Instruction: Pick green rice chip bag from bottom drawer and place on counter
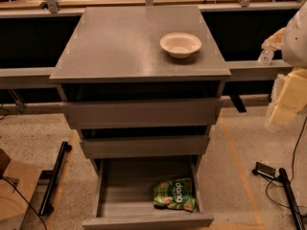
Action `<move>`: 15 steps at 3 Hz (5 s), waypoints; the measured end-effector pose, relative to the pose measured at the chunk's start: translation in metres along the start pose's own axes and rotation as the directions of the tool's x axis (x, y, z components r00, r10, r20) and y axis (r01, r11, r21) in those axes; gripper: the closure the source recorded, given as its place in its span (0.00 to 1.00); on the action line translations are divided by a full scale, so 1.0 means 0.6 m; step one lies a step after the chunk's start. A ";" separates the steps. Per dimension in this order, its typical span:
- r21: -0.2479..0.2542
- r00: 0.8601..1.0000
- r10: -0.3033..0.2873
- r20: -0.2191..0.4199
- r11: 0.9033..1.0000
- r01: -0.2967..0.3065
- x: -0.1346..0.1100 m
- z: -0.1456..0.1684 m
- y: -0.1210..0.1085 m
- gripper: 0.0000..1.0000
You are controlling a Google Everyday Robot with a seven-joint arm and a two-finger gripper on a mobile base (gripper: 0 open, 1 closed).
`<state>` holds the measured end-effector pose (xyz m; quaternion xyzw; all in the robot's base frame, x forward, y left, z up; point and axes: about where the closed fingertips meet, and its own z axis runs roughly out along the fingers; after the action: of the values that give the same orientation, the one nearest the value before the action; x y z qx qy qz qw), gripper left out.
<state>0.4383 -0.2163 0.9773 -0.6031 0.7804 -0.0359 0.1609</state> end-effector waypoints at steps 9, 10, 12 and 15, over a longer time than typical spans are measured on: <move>-0.199 0.759 0.645 -0.088 0.735 -0.648 0.150 0.423 0.064 0.00; -0.213 0.741 0.664 -0.105 0.713 -0.668 0.156 0.443 0.068 0.00; -0.386 0.606 0.795 0.001 0.560 -0.733 0.108 0.632 0.065 0.00; -0.494 0.481 0.875 -0.061 0.392 -0.776 0.081 0.812 0.093 0.00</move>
Offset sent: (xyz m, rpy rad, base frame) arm 0.0051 -0.0171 -0.0311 -0.0629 -0.0026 -0.0895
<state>0.5190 -0.1806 0.4925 -0.1518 0.9381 0.2977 0.0912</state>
